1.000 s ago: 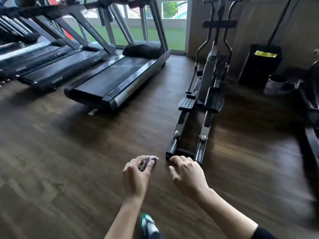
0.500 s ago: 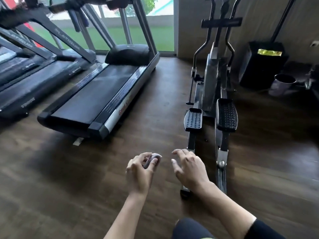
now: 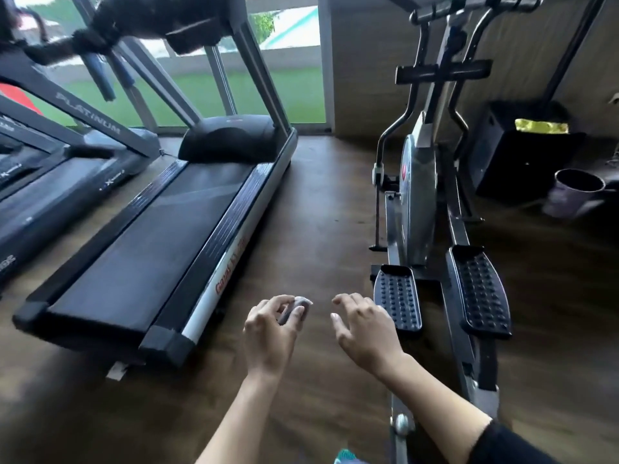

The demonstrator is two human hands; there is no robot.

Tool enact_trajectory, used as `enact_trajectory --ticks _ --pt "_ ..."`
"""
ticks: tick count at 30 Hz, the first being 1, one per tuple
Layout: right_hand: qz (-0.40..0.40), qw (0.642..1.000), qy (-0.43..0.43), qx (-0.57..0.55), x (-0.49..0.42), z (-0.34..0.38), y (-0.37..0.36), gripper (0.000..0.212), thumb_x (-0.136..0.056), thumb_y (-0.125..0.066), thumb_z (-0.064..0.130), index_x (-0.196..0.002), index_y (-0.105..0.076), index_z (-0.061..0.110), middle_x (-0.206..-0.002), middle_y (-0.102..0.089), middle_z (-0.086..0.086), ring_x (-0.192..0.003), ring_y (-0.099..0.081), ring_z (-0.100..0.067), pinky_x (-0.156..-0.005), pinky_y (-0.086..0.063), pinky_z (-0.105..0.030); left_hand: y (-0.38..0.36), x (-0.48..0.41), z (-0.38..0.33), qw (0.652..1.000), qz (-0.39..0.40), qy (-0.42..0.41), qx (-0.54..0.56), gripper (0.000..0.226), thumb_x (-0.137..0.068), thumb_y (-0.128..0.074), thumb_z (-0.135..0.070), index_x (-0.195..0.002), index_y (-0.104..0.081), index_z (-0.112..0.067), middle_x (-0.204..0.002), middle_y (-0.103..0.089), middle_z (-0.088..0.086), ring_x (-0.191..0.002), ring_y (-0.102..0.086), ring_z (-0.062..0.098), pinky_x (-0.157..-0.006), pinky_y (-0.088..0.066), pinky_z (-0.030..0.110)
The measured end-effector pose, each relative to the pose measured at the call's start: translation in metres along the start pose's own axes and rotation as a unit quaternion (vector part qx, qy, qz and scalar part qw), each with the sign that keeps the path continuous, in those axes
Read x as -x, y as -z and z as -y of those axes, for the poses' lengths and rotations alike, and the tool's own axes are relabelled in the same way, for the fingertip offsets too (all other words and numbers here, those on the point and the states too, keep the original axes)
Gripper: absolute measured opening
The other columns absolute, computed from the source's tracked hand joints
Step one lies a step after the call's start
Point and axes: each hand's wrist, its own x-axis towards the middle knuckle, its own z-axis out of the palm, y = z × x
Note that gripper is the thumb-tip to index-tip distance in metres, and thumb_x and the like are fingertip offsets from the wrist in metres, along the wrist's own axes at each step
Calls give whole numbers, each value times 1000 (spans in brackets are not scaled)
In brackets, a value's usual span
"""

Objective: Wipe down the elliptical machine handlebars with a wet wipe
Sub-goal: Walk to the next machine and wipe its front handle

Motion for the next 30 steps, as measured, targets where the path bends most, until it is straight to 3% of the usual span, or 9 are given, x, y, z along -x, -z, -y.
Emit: enact_trajectory --ticks 8,12,19,25,30 --pt "-5 998 -70 -5 -180 -36 12 44 -92 -31 43 -127 -50 25 -129 -55 5 -119 -49 -17 -99 -36 -33 -91 -187 2 999 50 -12 17 10 -78 -77 -32 -86 -73 -27 -77 -61 -13 -80 -63 16 -75 -49 30" --pt "-48 991 -122 -14 -272 -64 20 51 -84 -27 44 -123 -54 24 -125 -57 4 -116 -52 -18 -96 -38 -33 -149 -288 -10 994 92 -50 39 11 -76 -78 -30 -86 -75 -25 -80 -66 -9 -78 -64 17 -74 -50 31" --pt "-117 973 -200 -21 -420 -104 63 32 -94 -44 35 -122 -55 24 -125 -57 5 -116 -52 -17 -97 -38 -31 -237 -449 -63 975 160 -143 49 10 -75 -79 -25 -83 -75 -29 -82 -70 -5 -78 -65 17 -73 -51 29" --pt "-163 951 -263 -27 -509 -152 94 30 -94 -46 33 -121 -55 24 -125 -57 4 -116 -51 -17 -97 -37 -30 -315 -540 -108 959 206 -182 62 6 -77 -76 -28 -83 -77 -30 -84 -71 -7 -79 -64 13 -72 -47 25" --pt "-194 944 -266 -28 -576 -201 130 30 -94 -47 31 -122 -55 23 -125 -57 3 -115 -51 -18 -95 -37 -30 -375 -596 -155 955 197 -200 99 7 -77 -77 -32 -84 -76 -31 -84 -70 -8 -79 -63 12 -72 -47 25"
